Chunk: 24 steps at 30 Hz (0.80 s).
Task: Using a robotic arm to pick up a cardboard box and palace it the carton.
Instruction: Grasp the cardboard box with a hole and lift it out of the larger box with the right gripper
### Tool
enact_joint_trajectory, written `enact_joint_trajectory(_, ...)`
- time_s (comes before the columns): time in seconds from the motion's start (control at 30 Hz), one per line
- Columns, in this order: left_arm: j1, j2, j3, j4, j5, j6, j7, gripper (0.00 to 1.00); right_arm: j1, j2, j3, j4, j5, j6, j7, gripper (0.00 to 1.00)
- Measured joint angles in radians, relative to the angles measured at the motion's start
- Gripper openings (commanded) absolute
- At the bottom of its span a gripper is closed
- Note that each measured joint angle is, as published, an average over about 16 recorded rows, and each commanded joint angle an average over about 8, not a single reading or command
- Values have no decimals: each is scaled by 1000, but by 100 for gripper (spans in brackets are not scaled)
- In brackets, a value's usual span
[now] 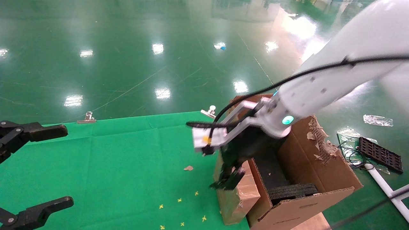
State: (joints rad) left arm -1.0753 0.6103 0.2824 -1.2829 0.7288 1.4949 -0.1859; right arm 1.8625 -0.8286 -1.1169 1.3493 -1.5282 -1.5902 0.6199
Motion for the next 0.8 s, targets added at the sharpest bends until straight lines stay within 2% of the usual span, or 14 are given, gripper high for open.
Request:
enact_joint_trajectory(0.2,0,0,0,0,0,0,0,100,165,5,-186,3,32,3,0,100)
enact_joint_trajectory(0.37,0,0,1,0,-1,0,0,100,254,1,-317,5,55,14,1,100)
enact_joint_trajectory(0.57,0,-1,1,0,-1,-1,1,100,301,-12,-421,7,76,32,17,100)
enact_joint_trajectory(0.8,0,-1,2,0,-1,-1,1,100,314,-28,-483,7,84,53,47,100)
